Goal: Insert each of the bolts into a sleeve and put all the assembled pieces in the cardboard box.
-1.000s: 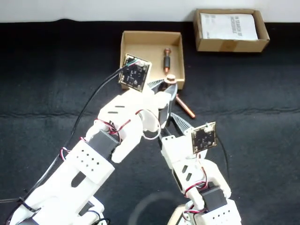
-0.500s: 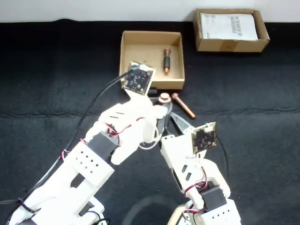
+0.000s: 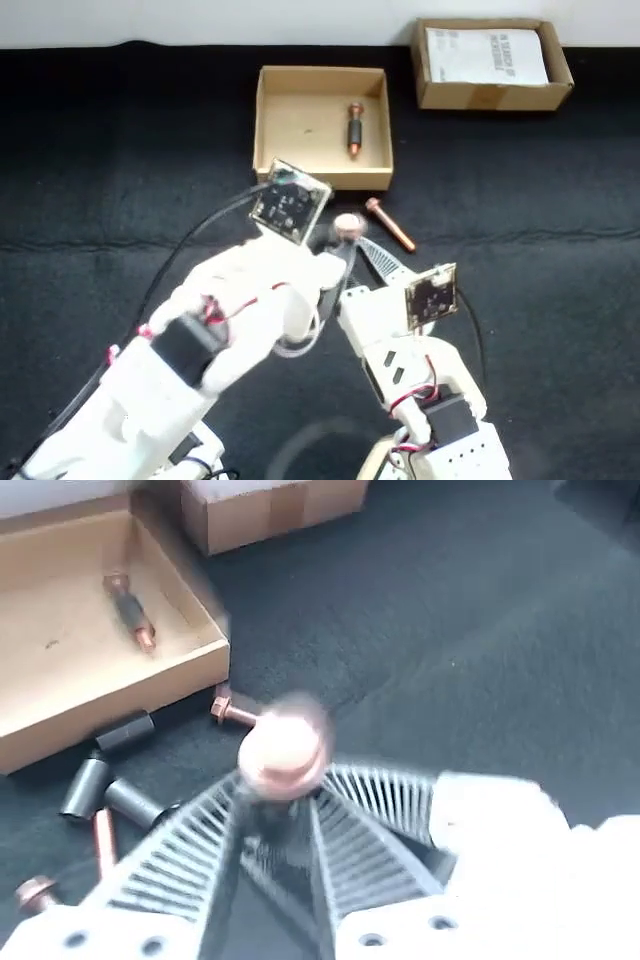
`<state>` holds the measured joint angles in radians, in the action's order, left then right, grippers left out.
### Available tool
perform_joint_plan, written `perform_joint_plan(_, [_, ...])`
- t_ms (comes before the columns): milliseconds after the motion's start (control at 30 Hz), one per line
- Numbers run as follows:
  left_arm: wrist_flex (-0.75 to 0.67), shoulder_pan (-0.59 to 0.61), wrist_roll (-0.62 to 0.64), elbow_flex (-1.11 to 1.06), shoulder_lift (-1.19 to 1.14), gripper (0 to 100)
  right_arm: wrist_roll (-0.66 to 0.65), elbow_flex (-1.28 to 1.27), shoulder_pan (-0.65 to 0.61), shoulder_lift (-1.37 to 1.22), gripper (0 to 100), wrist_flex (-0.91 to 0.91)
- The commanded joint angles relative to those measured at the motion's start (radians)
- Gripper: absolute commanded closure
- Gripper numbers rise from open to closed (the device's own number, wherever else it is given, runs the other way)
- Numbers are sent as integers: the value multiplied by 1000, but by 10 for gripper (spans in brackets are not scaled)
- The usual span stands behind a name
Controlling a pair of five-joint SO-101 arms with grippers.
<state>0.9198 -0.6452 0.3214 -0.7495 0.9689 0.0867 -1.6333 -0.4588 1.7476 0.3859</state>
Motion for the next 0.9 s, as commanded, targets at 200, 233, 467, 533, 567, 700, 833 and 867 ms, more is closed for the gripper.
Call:
perform_joint_plan(200, [109,-44,3,13,111,797,-9,1,25,2,991,-64])
perform_joint_plan(233, [109,-41,2,13,120,797,-9,1,25,1,991,-68])
perform_joint_plan(467, [106,-21,-2,15,219,865,-9,1,77,1,991,-67])
perform_joint_plan(533, [101,19,-2,15,251,949,-5,8,105,1,991,-67])
perform_joint_plan(567, [101,47,-2,15,265,994,-5,12,114,1,991,-64])
perform_joint_plan(700, [101,150,-2,10,285,989,-3,74,117,1,991,-61])
perform_joint_plan(833, [100,269,-2,5,283,992,-3,159,113,-2,991,-28])
perform_joint_plan(867, [100,302,-2,4,283,992,-3,188,111,-2,991,-4])
